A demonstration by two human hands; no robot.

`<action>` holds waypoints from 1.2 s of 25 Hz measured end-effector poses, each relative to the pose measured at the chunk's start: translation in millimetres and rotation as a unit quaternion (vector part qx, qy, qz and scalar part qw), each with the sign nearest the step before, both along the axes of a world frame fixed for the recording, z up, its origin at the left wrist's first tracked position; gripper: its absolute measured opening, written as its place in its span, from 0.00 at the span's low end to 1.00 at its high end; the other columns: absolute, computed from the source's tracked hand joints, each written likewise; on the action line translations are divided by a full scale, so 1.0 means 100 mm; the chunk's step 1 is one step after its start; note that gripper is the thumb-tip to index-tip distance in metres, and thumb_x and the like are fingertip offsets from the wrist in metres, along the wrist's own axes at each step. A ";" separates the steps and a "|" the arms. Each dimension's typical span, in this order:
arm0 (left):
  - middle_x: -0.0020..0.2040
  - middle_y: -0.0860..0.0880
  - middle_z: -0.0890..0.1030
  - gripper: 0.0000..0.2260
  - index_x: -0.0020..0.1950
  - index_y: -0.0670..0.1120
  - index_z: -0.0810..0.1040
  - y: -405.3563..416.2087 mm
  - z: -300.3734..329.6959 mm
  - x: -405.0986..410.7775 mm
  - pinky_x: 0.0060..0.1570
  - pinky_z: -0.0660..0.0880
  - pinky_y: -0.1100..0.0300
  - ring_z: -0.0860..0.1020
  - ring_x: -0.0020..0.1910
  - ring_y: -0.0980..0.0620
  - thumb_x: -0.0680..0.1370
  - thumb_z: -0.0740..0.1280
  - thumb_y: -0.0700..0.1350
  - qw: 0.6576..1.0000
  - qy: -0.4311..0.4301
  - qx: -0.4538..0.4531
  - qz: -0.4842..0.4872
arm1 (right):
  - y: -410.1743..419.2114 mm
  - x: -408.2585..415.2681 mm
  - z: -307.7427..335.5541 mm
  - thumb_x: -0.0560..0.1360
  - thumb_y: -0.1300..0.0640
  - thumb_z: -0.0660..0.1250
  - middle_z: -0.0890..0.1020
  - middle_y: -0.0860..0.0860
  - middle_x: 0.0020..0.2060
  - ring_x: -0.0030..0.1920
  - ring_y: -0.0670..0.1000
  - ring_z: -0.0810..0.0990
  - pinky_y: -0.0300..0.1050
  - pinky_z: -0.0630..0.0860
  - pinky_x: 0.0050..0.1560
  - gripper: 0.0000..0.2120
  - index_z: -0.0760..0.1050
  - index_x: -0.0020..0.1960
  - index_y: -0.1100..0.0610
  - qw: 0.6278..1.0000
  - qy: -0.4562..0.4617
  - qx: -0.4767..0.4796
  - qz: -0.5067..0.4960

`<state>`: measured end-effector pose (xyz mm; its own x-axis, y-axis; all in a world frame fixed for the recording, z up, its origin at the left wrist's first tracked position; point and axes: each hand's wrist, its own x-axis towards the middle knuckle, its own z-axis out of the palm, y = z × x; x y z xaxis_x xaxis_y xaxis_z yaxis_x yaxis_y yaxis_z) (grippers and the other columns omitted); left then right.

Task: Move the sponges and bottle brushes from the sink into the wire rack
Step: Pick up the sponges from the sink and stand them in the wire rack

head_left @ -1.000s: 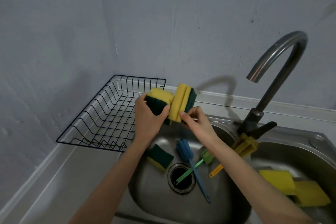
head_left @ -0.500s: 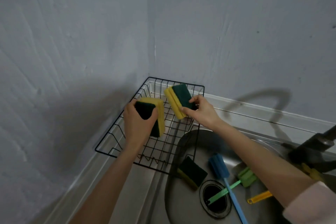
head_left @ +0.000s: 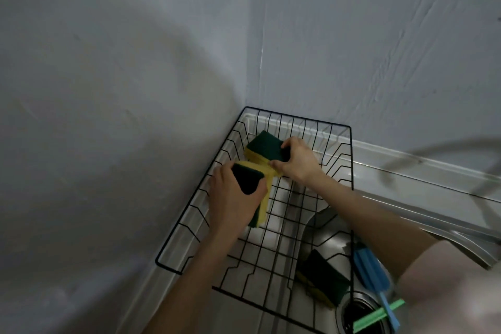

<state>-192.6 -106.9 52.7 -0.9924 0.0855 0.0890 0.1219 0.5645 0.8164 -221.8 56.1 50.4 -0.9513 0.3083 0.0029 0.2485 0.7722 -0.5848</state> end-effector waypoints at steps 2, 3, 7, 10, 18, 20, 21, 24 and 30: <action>0.59 0.44 0.70 0.28 0.62 0.44 0.65 0.00 -0.04 -0.04 0.58 0.70 0.48 0.67 0.59 0.47 0.68 0.70 0.53 1.000 -0.008 0.002 -0.006 | -0.01 -0.10 -0.06 0.69 0.53 0.70 0.73 0.59 0.58 0.57 0.56 0.72 0.44 0.70 0.50 0.23 0.67 0.59 0.61 1.000 -0.005 0.004 0.007; 0.59 0.44 0.70 0.28 0.62 0.44 0.64 0.00 -0.07 -0.05 0.57 0.70 0.51 0.67 0.59 0.48 0.68 0.70 0.53 1.000 -0.007 0.002 -0.009 | -0.01 -0.14 -0.09 0.69 0.54 0.70 0.73 0.59 0.59 0.57 0.57 0.72 0.45 0.70 0.52 0.23 0.67 0.59 0.61 1.000 -0.005 0.004 0.008; 0.59 0.46 0.69 0.27 0.62 0.46 0.64 0.00 -0.12 -0.06 0.53 0.65 0.57 0.66 0.58 0.51 0.68 0.69 0.54 1.000 0.002 -0.003 -0.013 | 0.00 -0.24 -0.13 0.70 0.56 0.69 0.73 0.59 0.60 0.59 0.57 0.72 0.43 0.69 0.52 0.21 0.67 0.59 0.62 1.000 0.008 -0.009 0.008; 0.59 0.47 0.69 0.28 0.63 0.46 0.64 -0.01 -0.13 -0.07 0.53 0.65 0.58 0.65 0.57 0.52 0.68 0.69 0.54 1.000 -0.001 0.000 -0.013 | 0.02 -0.27 -0.15 0.71 0.57 0.68 0.74 0.59 0.60 0.60 0.58 0.72 0.46 0.71 0.55 0.20 0.68 0.59 0.61 1.000 0.010 -0.007 0.018; 0.57 0.50 0.65 0.28 0.66 0.52 0.61 -0.05 -0.03 -0.09 0.48 0.66 0.57 0.65 0.57 0.52 0.70 0.68 0.53 0.999 -0.007 0.024 -0.033 | -0.05 -0.12 0.02 0.75 0.52 0.63 0.70 0.56 0.65 0.67 0.57 0.64 0.46 0.63 0.64 0.21 0.67 0.65 0.58 0.999 0.023 0.024 0.027; 0.58 0.48 0.65 0.22 0.62 0.53 0.64 -0.05 0.05 -0.11 0.44 0.67 0.57 0.67 0.56 0.50 0.71 0.67 0.52 0.999 -0.019 0.041 -0.026 | -0.09 0.04 0.16 0.76 0.50 0.60 0.74 0.56 0.61 0.62 0.56 0.71 0.44 0.68 0.57 0.19 0.67 0.64 0.56 0.993 0.021 -0.114 0.014; 0.59 0.46 0.65 0.19 0.60 0.52 0.66 -0.04 0.09 -0.13 0.44 0.68 0.57 0.67 0.55 0.50 0.71 0.67 0.51 0.998 -0.030 0.048 -0.018 | -0.08 0.13 0.23 0.76 0.46 0.59 0.76 0.55 0.59 0.61 0.56 0.74 0.44 0.71 0.56 0.21 0.66 0.65 0.55 0.982 -0.017 -0.186 0.029; 0.62 0.42 0.65 0.17 0.57 0.48 0.66 0.01 0.18 -0.15 0.42 0.69 0.57 0.67 0.50 0.50 0.73 0.65 0.52 0.996 -0.049 0.069 0.001 | -0.03 0.43 0.40 0.71 0.42 0.64 0.75 0.53 0.57 0.58 0.53 0.77 0.48 0.77 0.58 0.30 0.59 0.69 0.51 0.944 -0.174 -0.249 0.131; 0.65 0.39 0.64 0.23 0.64 0.41 0.63 0.11 0.17 -0.17 0.43 0.66 0.58 0.65 0.48 0.51 0.75 0.61 0.53 0.996 -0.086 0.027 -0.001 | -0.01 0.54 0.32 0.75 0.59 0.63 0.76 0.51 0.43 0.41 0.47 0.79 0.32 0.78 0.39 0.20 0.64 0.65 0.60 0.932 -0.138 -0.326 0.078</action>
